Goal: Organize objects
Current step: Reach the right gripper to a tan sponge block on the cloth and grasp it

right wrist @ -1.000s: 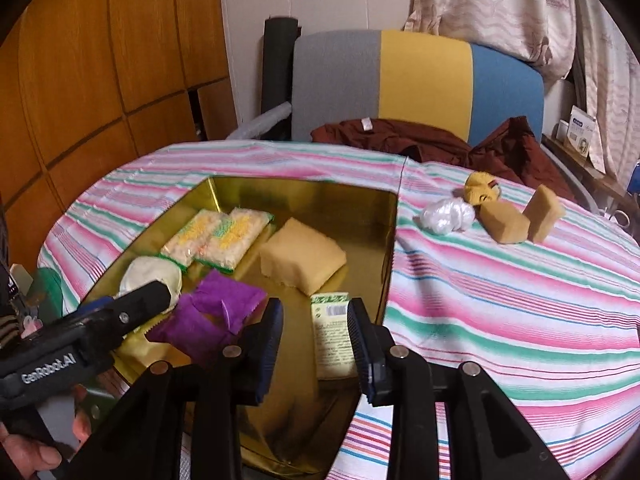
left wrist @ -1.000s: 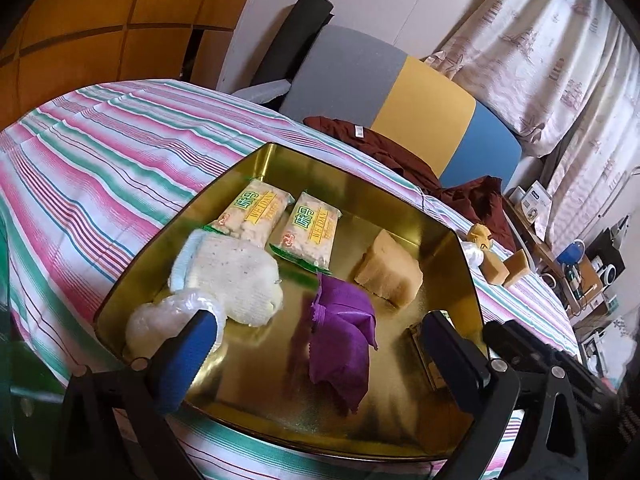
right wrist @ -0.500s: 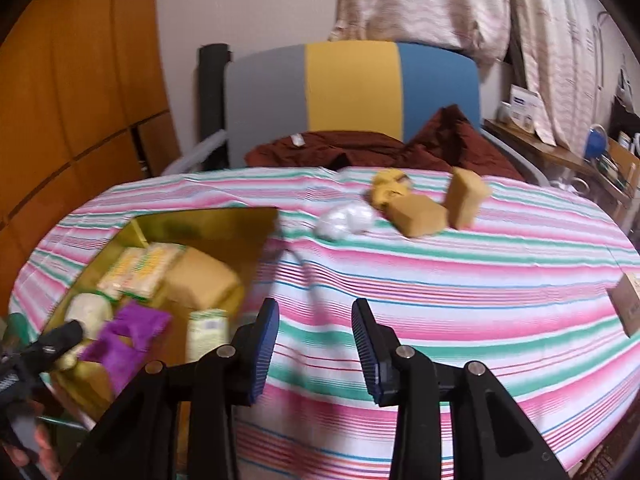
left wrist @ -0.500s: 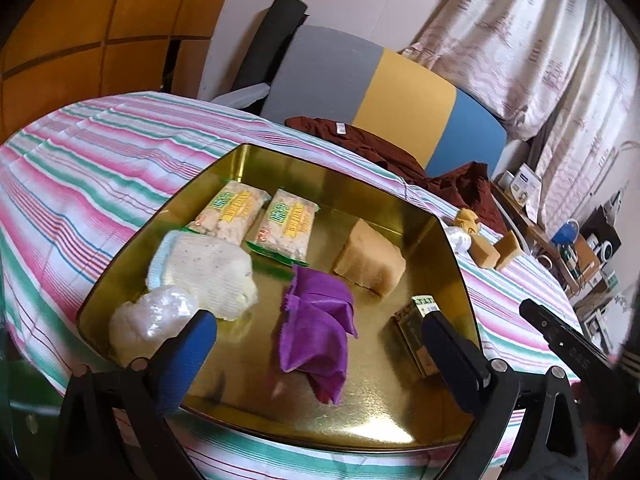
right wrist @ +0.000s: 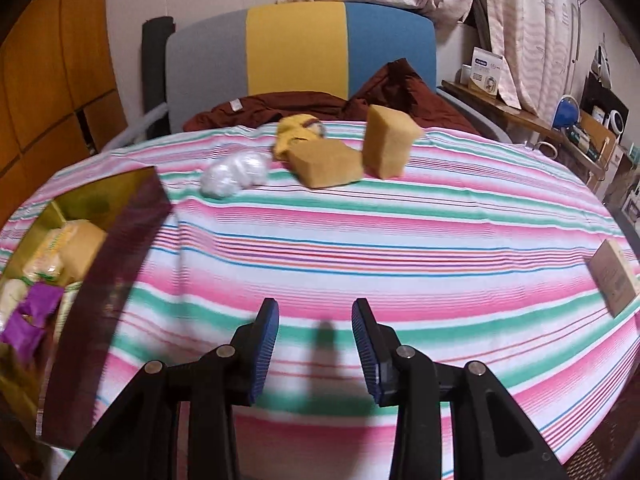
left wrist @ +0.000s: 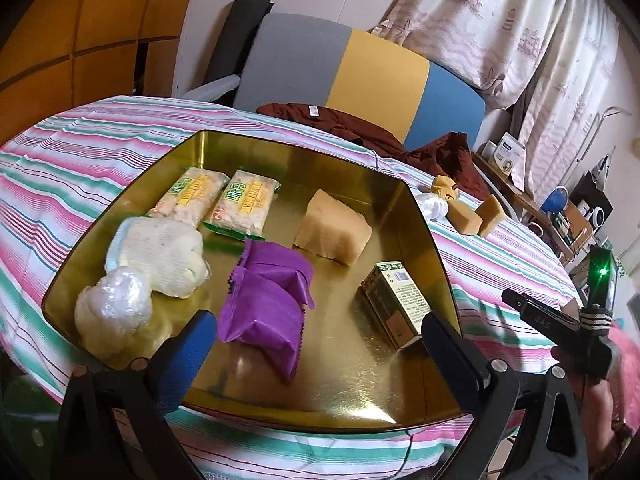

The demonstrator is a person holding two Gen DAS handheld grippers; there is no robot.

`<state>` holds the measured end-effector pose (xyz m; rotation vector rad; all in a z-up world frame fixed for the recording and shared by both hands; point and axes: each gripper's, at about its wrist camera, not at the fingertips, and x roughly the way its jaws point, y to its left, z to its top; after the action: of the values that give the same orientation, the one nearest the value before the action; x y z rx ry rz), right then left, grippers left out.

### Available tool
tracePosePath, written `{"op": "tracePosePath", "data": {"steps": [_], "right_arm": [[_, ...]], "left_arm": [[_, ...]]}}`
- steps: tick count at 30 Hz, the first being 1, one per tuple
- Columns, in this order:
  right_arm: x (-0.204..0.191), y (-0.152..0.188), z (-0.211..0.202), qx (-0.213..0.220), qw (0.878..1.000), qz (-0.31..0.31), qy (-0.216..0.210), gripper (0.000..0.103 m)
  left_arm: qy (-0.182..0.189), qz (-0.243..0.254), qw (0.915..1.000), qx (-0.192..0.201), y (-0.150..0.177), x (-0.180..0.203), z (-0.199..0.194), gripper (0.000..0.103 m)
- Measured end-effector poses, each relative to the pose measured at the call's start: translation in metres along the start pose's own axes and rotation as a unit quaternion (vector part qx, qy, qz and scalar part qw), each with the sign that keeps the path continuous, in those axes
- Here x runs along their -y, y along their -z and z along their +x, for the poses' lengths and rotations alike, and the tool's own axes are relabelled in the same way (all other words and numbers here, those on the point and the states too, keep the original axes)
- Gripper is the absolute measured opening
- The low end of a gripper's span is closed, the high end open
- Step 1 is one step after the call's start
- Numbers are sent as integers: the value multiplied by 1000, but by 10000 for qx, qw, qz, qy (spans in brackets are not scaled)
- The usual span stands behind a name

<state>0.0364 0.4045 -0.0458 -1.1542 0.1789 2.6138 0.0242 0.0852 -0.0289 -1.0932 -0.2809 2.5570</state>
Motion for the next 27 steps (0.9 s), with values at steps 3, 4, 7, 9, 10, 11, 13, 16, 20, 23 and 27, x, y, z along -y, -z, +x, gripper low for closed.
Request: {"op": "tracePosePath", "data": {"steps": [3, 4, 7, 9, 10, 11, 13, 16, 20, 23, 27], "right_arm": [[16, -5, 8, -85, 9999, 124, 51, 39], [22, -6, 11, -131, 9997, 195, 65, 39], [39, -8, 21, -252, 9990, 354, 130, 41], [50, -8, 29, -358, 9981, 467, 171, 42], [53, -8, 32, -383, 9978, 514, 180, 42], [57, -8, 34, -402, 9973, 589, 181, 42], [63, -7, 37, -398, 9963, 747, 147, 42], [67, -11, 39, -282, 9961, 836, 23, 43], [61, -27, 45, -77, 9976, 655, -202, 49], [53, -46, 57, -57, 9979, 462, -446, 70], [42, -77, 79, 4, 9983, 163, -562, 74]], "left_arm": [[23, 38, 10000, -33, -2, 7, 3, 103], [30, 51, 10000, -49, -3, 9, 4, 103], [64, 128, 9998, -99, -4, 19, 7, 103], [106, 192, 9997, -139, -4, 28, 9, 103], [128, 223, 9996, -153, -5, 32, 11, 103], [165, 262, 9994, -173, -5, 37, 12, 103], [228, 336, 9990, -200, -5, 45, 14, 103], [318, 505, 9980, -213, -6, 60, 17, 103], [423, 781, 9957, -254, -5, 77, 20, 103], [577, 709, 9952, -360, -2, 78, 23, 103], [716, 485, 9955, -394, -2, 75, 20, 103]]}}
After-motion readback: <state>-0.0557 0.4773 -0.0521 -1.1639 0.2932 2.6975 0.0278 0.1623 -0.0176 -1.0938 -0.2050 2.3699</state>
